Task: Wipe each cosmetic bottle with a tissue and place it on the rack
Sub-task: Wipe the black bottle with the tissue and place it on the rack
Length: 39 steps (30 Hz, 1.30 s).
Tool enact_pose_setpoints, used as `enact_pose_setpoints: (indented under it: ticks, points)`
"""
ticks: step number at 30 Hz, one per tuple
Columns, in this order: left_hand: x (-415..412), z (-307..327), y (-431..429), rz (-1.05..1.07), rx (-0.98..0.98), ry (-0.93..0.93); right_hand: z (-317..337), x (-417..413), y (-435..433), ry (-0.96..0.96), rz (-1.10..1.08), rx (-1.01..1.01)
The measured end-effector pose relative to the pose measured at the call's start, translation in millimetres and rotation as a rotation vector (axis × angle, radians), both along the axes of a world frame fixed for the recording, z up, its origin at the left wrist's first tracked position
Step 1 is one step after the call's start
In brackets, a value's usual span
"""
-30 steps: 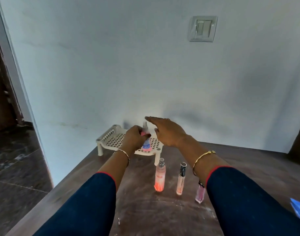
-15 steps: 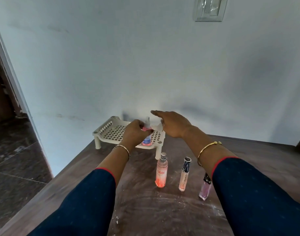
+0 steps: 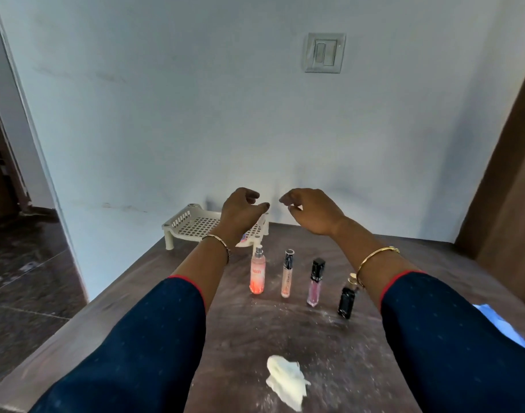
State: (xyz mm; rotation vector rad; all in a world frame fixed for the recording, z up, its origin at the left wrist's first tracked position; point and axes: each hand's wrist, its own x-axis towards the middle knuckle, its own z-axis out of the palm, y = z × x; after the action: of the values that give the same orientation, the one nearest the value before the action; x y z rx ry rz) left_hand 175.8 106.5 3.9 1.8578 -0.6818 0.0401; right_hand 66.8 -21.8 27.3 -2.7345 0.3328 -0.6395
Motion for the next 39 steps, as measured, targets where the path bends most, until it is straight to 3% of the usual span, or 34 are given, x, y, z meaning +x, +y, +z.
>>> enact_pose_setpoints:
  ticks: [9, 15, 20, 28, 36, 39]
  points:
    - [-96, -17, -13, -0.195, -0.004, 0.023, -34, -109, -22, 0.009, -0.091, 0.042]
    - [-131, -35, -28, -0.241, 0.172, -0.183, -64, -153, -43, -0.179, -0.283, 0.287]
    - [-141, -49, -39, -0.268, 0.237, -0.196, -86, -160, -52, -0.221, -0.252, 0.549]
    - [-142, -64, -64, -0.389, 0.312, -0.203, -111, -158, -58, -0.220, -0.276, 0.635]
    - [-142, -72, -70, -0.365, 0.284, -0.173, -124, -162, -54, -0.188, -0.297, 0.694]
    - [-142, -72, -60, -0.375, 0.261, -0.142, -120, -165, -45, -0.278, -0.288, 0.857]
